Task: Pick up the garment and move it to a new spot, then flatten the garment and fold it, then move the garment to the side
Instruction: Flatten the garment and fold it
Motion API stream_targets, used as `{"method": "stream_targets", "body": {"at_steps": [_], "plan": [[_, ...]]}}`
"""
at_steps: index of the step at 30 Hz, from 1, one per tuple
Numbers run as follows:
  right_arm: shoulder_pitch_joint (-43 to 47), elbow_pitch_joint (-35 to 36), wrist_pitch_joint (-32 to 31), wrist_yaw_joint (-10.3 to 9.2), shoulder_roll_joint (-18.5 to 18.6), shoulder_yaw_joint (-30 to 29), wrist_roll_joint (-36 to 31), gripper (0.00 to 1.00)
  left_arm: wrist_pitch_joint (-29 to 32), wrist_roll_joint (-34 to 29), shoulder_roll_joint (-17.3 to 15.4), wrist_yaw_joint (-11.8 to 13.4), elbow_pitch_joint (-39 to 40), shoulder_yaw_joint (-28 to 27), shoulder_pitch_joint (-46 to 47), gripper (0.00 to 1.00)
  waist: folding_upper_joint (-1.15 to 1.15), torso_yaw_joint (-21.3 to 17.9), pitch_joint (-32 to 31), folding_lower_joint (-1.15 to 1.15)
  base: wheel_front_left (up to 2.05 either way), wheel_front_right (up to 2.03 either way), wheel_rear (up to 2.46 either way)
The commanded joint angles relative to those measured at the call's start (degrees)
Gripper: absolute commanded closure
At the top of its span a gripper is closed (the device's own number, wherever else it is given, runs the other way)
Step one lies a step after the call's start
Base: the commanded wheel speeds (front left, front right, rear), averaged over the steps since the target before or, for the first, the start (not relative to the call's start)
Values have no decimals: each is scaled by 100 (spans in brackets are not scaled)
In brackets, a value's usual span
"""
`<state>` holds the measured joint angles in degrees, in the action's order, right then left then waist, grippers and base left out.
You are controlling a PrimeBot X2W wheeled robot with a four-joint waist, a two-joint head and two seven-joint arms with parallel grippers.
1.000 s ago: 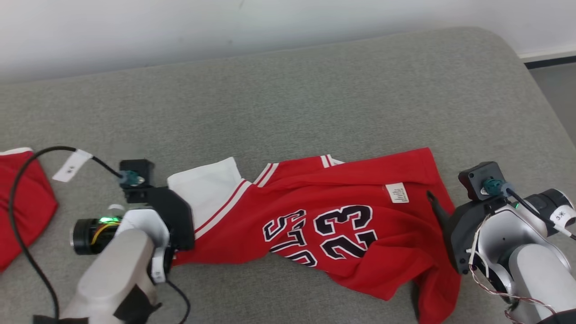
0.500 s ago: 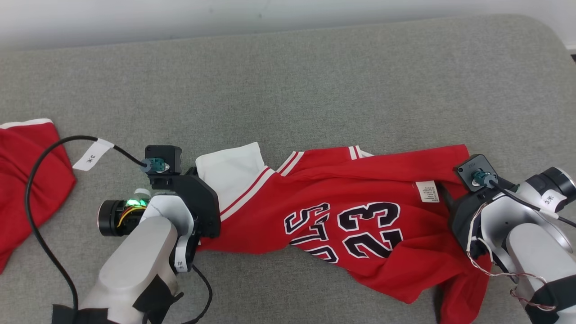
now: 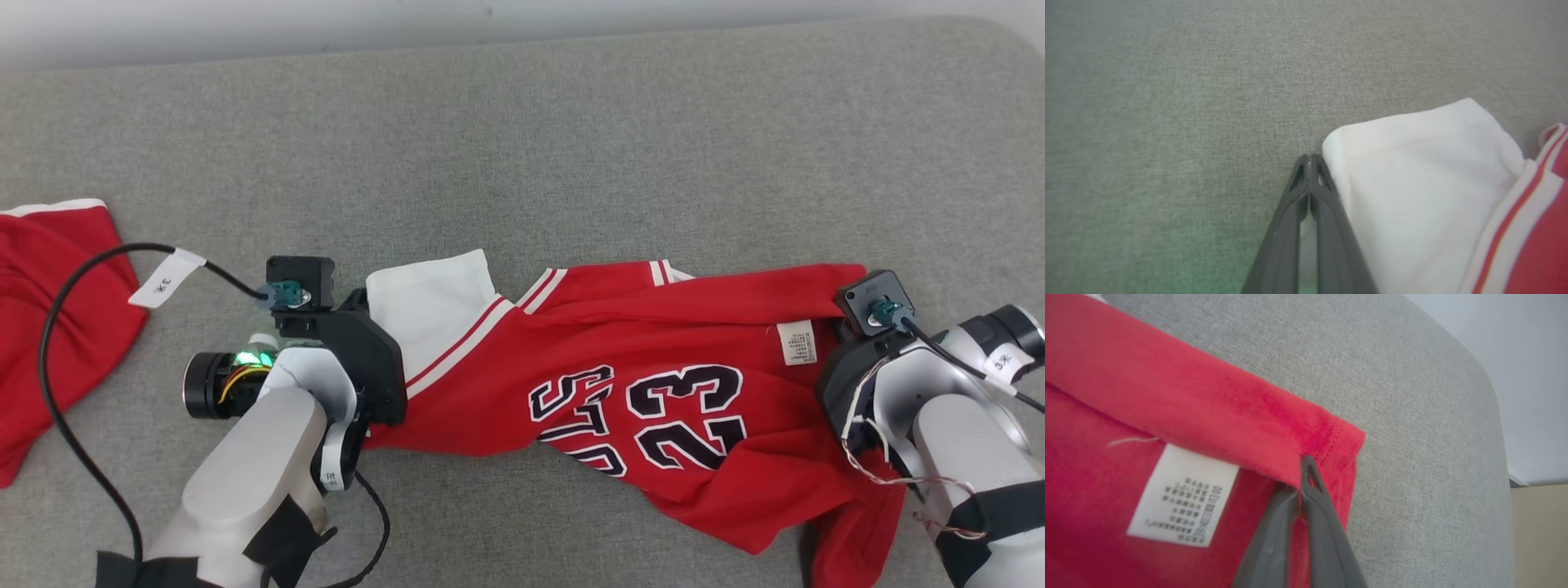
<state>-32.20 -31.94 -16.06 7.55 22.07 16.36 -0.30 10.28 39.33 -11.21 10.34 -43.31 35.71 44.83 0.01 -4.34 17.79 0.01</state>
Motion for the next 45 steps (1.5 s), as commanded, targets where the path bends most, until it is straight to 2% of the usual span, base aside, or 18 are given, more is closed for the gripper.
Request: {"method": "stream_targets", "body": {"at_steps": [1, 8, 11, 14, 16, 18, 19, 20, 21, 22, 27, 31, 36, 41, 45], "plan": [[131, -29, 42, -13, -57, -70, -54, 100, -50, 67, -61, 37, -32, -36, -195, 100, -1, -40, -135, -1, 0, 0, 0], [371, 197, 76, -13, -111, -216, 37, 100, -746, 175, -110, 175, 409, -341, -382, 100, -1, -154, -656, -1, 0, 0, 0], [269, 377, 2, -13, -173, -166, 324, 100, -987, 308, -151, 114, 623, -538, -290, 100, -1, -206, -805, -1, 0, 0, 0], [-86, 604, -91, -15, -113, 283, 799, 100, -962, 587, -209, -166, 867, -770, 34, 100, -1, -275, -698, -1, 0, 0, 0], [-485, 695, -166, -15, -15, 537, 950, 100, -832, 549, -459, -361, 967, -827, 392, 100, -1, -342, -474, -1, 0, 0, 0], [-953, 727, -186, -14, -60, 656, 1149, 100, -690, 768, -542, -561, 1123, -1023, 832, 100, -1, -411, -212, -1, 0, 0, 0], [-953, 727, -186, -14, -60, 656, 1149, 100, -690, 768, -542, -561, 1123, -1023, 832, 100, -1, -411, -212, -1, 0, 0, 0], [-1501, 716, -136, -14, -1, 733, 1236, 100, -617, 1070, -579, -687, 1280, -1360, 1358, 100, -1, -448, 83, -1, 0, 0, 0], [-1759, 686, -106, -14, -18, 740, 1319, 100, -578, 1112, -661, -768, 1350, -1452, 1634, 100, -1, -466, 234, -1, 0, 0, 0], [-1759, 686, -106, -14, -18, 740, 1319, 100, -578, 1112, -661, -768, 1350, -1452, 1634, 100, -1, -466, 234, -1, 0, 0, 0], [-3034, 343, 196, -14, -202, 784, 1451, 100, -712, 780, -1032, -959, 1464, -1507, 2638, 100, -1, -606, 735, -1, 0, 0, 0], [-4017, -42, 762, -14, -481, 374, 1257, 100, -1333, 426, -1228, -1038, 1548, -1641, 3554, 100, -1, -706, 1006, -1, 0, 0, 0], [-4895, -584, 1724, -14, -950, -726, 519, 100, -2364, -29, -1220, -1089, 1436, -1802, 4321, 100, -1, -748, 1093, -1, 0, 0, 0], [-5455, -1017, 2447, -14, -1249, -1606, -380, 100, -2547, -363, -1029, -1275, 1760, -2277, 4848, 100, -1, -703, 1104, -1, 0, 0, 0], [-5410, -1351, 2740, -14, -1431, -1946, -837, 100, -2538, -752, -826, -1536, 2414, -2864, 4509, 100, -1, -655, 1271, -1, 0, 0, 0]]}}
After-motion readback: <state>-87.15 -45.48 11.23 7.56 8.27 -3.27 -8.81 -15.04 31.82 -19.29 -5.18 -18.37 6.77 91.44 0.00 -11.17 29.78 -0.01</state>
